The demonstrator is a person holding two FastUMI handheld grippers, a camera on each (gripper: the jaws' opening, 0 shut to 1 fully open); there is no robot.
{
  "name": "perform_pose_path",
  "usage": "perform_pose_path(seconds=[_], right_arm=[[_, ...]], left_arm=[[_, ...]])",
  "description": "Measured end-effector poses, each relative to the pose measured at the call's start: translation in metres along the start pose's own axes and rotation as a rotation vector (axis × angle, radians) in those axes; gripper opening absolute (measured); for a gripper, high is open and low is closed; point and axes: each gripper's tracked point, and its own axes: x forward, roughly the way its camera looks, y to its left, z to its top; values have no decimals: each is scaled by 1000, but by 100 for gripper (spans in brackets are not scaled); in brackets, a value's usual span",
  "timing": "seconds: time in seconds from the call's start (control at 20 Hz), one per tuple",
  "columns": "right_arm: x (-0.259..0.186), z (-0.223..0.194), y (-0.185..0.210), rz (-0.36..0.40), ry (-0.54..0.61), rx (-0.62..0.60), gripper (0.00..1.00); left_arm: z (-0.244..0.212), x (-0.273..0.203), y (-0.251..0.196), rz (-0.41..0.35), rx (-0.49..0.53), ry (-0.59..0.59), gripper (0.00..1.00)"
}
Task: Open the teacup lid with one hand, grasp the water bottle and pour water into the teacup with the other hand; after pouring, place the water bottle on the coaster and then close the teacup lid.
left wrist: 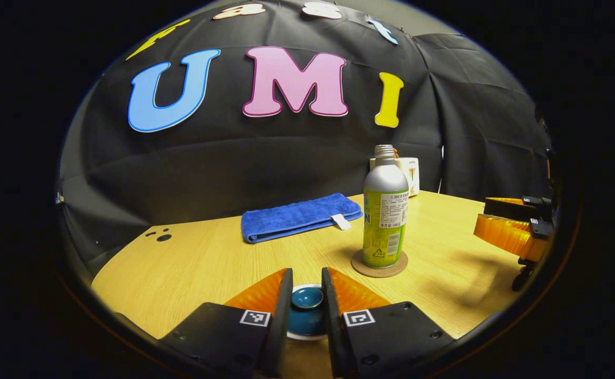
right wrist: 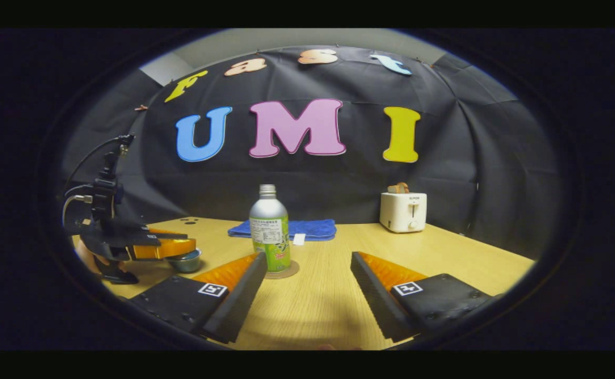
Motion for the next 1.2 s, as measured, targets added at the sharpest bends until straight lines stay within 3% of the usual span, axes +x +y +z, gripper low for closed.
perform_pose_path(seconds=[0.05,0.1,0.25,0.35,0.4,0.65,0.9,1.2], right_arm=[[0,0,1,0,0,0,98],[0,0,0,0,0,0,98],[0,0,1,0,0,-1,98],[0,0,1,0,0,-1,98],[0,0,1,0,0,-1,98],[1,0,2,2,-1,-1,98],[-3,0,10,32,0,-1,98],[-2,0,13,35,-1,0,98]], left_arm=[[0,0,-1,0,-2,-1,36],[0,-1,1,3,-5,-1,43],[1,-8,5,27,-16,-10,44],[5,-19,11,62,-38,-47,55],[9,-25,10,73,-51,-78,71],[18,-60,1,119,-153,-184,93],[19,-77,-15,162,-211,-206,95],[18,-67,-26,232,-91,-185,96]])
